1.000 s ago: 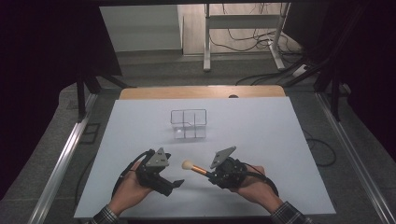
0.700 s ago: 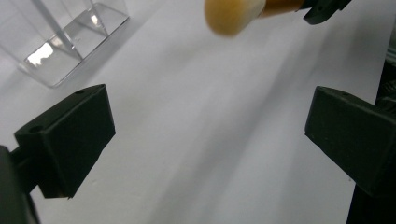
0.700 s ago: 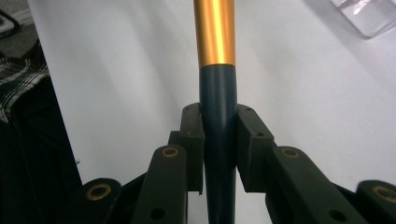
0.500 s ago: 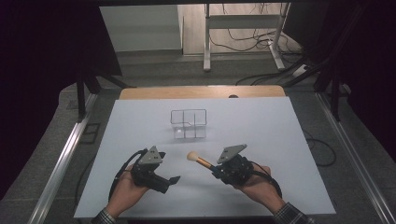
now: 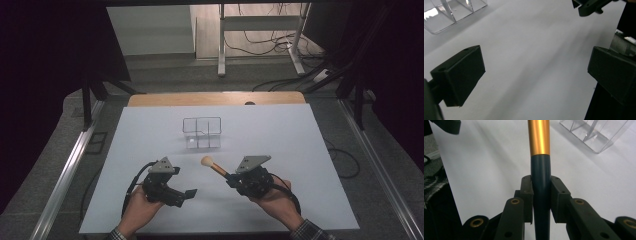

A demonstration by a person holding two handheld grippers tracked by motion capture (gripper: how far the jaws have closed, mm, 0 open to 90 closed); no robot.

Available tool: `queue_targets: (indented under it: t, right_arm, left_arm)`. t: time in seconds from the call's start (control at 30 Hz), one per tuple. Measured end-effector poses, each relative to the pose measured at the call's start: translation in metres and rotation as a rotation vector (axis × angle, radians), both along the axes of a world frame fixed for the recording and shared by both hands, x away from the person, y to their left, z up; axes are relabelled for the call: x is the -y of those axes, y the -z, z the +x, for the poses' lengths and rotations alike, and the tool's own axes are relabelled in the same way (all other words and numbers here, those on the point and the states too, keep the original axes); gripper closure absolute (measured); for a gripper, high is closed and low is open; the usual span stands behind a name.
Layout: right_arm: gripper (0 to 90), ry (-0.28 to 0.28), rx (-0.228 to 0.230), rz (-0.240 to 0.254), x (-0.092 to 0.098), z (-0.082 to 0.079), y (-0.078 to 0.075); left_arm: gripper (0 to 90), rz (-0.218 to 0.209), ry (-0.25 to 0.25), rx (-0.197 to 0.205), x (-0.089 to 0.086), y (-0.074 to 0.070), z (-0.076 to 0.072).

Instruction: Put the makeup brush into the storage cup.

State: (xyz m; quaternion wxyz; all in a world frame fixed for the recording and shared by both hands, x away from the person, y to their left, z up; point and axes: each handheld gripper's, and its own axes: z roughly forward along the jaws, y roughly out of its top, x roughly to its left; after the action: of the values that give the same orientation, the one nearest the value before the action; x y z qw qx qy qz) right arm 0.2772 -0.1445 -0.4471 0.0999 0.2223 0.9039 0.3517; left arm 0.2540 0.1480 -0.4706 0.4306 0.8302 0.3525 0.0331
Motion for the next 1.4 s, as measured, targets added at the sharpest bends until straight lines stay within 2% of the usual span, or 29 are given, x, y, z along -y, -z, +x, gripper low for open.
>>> queue_targets:
  t: [0.17,0.37,0.6,0.83,0.93,0.97,1.0,1.03,1.07,1.13,1.2,1.23,1.3,1.37,1.4]
  right_arm:
    - [74.1,0.005,0.014,0.026,-0.003,-0.003,0.0]
    - [74.1,-0.003,0.019,0.047,-0.011,-0.006,0.003]
    - [74.1,-0.017,0.019,0.059,-0.019,-0.009,0.006]
    - [74.0,-0.043,0.019,0.08,-0.028,-0.014,0.008]
    - [74.0,-0.055,0.019,0.08,-0.031,-0.015,0.009]
    - [74.0,-0.061,0.019,0.08,-0.032,-0.016,0.01]
    - [74.0,-0.068,0.018,0.078,-0.034,-0.017,0.011]
    - [74.0,-0.068,0.018,0.078,-0.034,-0.017,0.011]
    - [74.0,-0.068,0.016,0.078,-0.034,-0.017,0.011]
    - [74.0,-0.081,0.008,0.071,-0.036,-0.018,0.013]
    - [73.8,-0.088,0.007,0.057,-0.038,-0.019,0.015]
    - [73.6,-0.09,0.007,0.054,-0.039,-0.02,0.015]
    - [72.6,-0.1,0.017,0.042,-0.041,-0.02,0.017]
    - [66.9,-0.087,0.017,0.051,-0.041,-0.019,0.017]
    - [66.9,-0.087,0.017,0.051,-0.041,-0.019,0.017]
  left_arm:
    - [0.8,-0.065,-0.01,-0.034,0.004,-0.003,0.003]
    - [0.7,-0.131,0.019,-0.057,0.009,-0.004,0.009]
    - [2.5,-0.157,0.032,-0.069,0.018,-0.003,0.016]
    - [9.0,-0.187,0.054,-0.078,0.021,-0.003,0.02]
    - [14.4,-0.196,0.064,-0.083,0.022,-0.003,0.021]
    - [17.6,-0.199,0.069,-0.084,0.022,-0.003,0.021]
    - [24.9,-0.203,0.07,-0.088,0.022,-0.002,0.021]
    - [24.9,-0.206,0.069,-0.094,0.022,-0.002,0.021]
    - [29.6,-0.217,0.067,-0.104,0.022,-0.002,0.021]
    - [46.6,-0.255,0.069,-0.128,0.019,-0.002,0.023]
    - [61.4,-0.314,0.08,-0.168,0.015,-0.002,0.024]
    - [65.5,-0.336,0.094,-0.185,0.013,-0.003,0.025]
    - [68.2,-0.329,0.1,-0.178,0.014,-0.006,0.023]
    - [68.6,-0.276,0.084,-0.134,0.015,-0.011,0.02]
    - [68.7,-0.276,0.084,-0.134,0.015,-0.011,0.02]
